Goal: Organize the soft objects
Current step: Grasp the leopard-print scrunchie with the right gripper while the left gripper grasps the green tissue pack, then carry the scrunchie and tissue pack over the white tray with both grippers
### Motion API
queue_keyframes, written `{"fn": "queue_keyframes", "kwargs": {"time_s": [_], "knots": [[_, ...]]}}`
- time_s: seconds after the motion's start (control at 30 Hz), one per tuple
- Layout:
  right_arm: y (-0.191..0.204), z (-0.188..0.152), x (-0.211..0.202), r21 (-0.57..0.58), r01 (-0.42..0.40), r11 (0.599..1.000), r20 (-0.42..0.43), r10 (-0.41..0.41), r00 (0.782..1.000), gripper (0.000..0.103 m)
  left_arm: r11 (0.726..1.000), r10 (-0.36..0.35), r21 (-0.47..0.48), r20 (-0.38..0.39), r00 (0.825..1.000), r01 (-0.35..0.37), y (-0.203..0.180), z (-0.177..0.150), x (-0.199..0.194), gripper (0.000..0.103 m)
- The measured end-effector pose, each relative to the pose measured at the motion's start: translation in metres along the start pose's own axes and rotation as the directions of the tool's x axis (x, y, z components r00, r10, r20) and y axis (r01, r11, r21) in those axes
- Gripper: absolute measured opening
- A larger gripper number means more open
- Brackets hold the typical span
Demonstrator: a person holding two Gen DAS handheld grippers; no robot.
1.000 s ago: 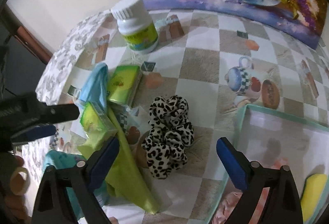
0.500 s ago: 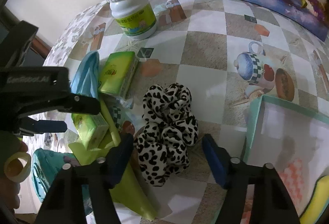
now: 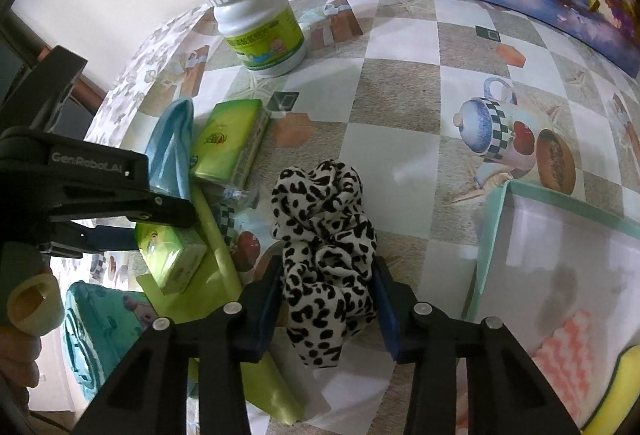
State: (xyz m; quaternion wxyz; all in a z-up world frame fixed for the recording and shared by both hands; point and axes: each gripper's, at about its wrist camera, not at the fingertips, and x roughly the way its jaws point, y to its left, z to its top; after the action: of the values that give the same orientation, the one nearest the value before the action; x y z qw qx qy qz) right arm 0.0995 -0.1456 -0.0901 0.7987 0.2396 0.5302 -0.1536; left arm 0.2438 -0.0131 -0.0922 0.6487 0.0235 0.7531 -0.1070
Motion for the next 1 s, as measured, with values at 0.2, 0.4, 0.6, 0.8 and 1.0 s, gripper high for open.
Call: {"fn": "queue_keyframes", "kwargs": {"time_s": [0.2,0.4,0.6,0.8,1.0], "knots": [[-0.006,-0.001,-0.012,0.003,-0.021,1.000,0.017,0.021,1.000,0.039,0.999,-0.030,-0.009,0.058,0.998,0.031,0.010,-0.011,-0.027,0.063],[-0.007,0.000,-0.029,0.007,-0.035,0.999,0.045,0.035,0.998,0.037,0.998,-0.063,0.001,0.135,0.989,0.063,0.019,-0.025,-0.059,0.063],[-0.009,0.002,-0.061,0.019,-0.053,0.998,0.109,0.050,0.993,0.037,0.993,-0.115,0.023,0.243,0.963,0.113,0.020,-0.052,-0.093,0.063],[-0.017,0.002,-0.104,0.038,-0.053,0.998,0.194,0.045,0.980,0.037,0.986,-0.167,0.078,0.372,0.913,0.148,0.005,-0.094,-0.123,0.063],[-0.043,-0.003,-0.137,0.094,0.007,0.996,0.250,-0.030,0.968,0.037,0.973,-0.220,0.164,0.418,0.881,0.165,-0.029,-0.130,-0.124,0.063]]}}
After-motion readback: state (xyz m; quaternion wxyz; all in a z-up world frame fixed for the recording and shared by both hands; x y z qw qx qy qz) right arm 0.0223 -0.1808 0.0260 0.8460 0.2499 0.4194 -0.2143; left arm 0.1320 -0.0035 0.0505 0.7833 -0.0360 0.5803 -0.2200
